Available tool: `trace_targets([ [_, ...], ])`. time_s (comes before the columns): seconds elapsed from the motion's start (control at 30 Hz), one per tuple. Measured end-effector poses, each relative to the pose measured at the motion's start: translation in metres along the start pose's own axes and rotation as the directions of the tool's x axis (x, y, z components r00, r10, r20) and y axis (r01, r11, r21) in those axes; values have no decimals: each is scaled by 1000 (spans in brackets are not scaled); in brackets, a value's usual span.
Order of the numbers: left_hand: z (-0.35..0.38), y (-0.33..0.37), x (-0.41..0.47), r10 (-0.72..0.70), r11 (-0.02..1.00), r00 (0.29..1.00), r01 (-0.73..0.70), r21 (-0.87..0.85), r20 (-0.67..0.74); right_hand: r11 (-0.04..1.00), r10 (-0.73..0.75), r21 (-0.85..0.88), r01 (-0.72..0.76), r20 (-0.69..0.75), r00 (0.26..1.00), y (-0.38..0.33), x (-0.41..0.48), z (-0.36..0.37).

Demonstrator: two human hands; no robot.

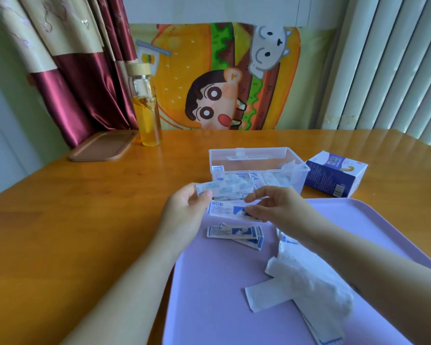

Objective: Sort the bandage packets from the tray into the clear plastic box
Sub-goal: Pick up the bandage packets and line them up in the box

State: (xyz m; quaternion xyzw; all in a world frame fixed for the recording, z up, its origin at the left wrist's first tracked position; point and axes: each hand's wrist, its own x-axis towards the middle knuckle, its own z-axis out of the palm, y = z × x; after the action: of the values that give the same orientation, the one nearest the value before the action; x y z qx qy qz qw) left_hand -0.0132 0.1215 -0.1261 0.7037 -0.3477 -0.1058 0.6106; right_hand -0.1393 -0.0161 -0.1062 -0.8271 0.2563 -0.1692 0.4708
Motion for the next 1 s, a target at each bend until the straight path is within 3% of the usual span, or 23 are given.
trace_targets([
  [0.17, -7, 2, 4, -65, 997, 993, 61, -43, -103, 964, -20, -267, 18, -5, 1000, 12, -1, 1],
  [0.3, -6, 2, 2, 5, 1000, 1000, -4, -21, 28, 994, -61, -91, 65, 45, 997, 1, -6, -7],
  [0.4, -1, 10, -1, -42, 964, 994, 66, -259, 96, 968, -239, -67, 240, 27, 971, -9, -17, -8],
  [0.5, 2, 15, -1, -183, 733, 965, 262, -627, 190, 910, -398, -160, 382, -78, 914, -14, -28, -1],
  [0.57, 3, 17, -1, -227, 589, 937, 350, -729, 266, 860, -480, -238, 451, -74, 874, -17, -33, 4],
  [0.63, 4, 18, -2, -259, 471, 915, 399, -787, 309, 807, -514, -321, 496, 31, 857, -19, -36, 5],
  [0.73, 2, 16, -2, -330, 341, 891, 420, -841, 311, 734, -317, -491, 469, 362, 876, -22, -43, -6],
  [0.8, 0, 12, -1, -344, 351, 888, 423, -835, 305, 651, -104, -624, 432, 491, 865, -19, -49, -17],
  [0.9, 3, 13, -4, -338, 470, 892, 436, -768, 300, 558, 61, -746, 364, 474, 878, -15, -54, -26],
  [1.0, 6, 16, -6, -356, 565, 889, 451, -691, 290, 591, 124, -738, 326, 482, 867, -11, -48, -26],
])
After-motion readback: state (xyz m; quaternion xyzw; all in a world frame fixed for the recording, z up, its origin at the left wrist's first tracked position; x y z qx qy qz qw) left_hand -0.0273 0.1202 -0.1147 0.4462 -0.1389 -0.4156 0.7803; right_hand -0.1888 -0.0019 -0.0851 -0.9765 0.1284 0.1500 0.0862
